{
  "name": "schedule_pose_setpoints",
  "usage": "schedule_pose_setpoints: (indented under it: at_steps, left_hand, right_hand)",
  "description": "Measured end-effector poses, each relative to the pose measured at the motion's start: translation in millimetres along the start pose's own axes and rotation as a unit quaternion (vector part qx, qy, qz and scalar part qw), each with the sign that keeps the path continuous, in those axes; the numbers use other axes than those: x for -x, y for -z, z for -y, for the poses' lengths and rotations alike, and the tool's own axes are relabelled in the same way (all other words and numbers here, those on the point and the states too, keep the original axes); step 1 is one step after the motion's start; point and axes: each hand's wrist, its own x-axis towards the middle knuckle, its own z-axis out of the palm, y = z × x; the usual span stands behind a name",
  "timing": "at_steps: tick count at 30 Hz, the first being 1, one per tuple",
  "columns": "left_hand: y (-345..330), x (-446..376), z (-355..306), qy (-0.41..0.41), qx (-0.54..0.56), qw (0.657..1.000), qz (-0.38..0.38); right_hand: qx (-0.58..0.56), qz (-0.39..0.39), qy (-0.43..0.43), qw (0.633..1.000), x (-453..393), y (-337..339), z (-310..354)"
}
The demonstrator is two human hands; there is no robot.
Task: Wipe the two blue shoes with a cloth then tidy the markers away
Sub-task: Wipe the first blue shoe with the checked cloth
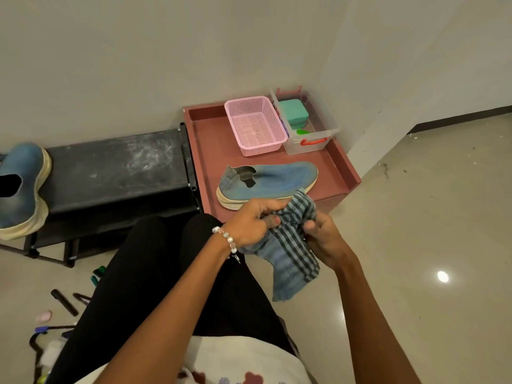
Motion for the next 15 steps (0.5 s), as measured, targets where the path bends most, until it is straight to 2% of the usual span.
schedule_pose_setpoints:
  at_steps: [3,5,8,11,13,15]
  left_hand:
    - [11,-2,2,0.068,-0.044,0.982,-0.168]
    - [21,-4,12,0.105,-0.088,0.949,-0.282]
    - [36,-7,33,0.159,-0.115,0.902,-0.385]
    - [51,-17,49,0.168,-0.194,0.884,-0.39]
    - [59,-29,56,0.106,-0.267,0.891,-0.352]
    - [66,-41,69,0.046,-0.35,0.89,-0.288]
  right_hand:
    - [-0.002,-0.059,-0.024,0.998,-3,-5,0]
    - [-0.022,-0.125,-0.03,0.991,-6,-7,-2]
    - [-0.067,-0.246,-0.053,0.965,-11,-9,-3]
    - [-0.037,-0.373,-0.075,0.924,-34,-11,-1]
    - [0.066,-0.443,-0.028,0.894,-54,-19,-2]
    - [0.188,-0.45,0.045,0.872,-75,-42,-5]
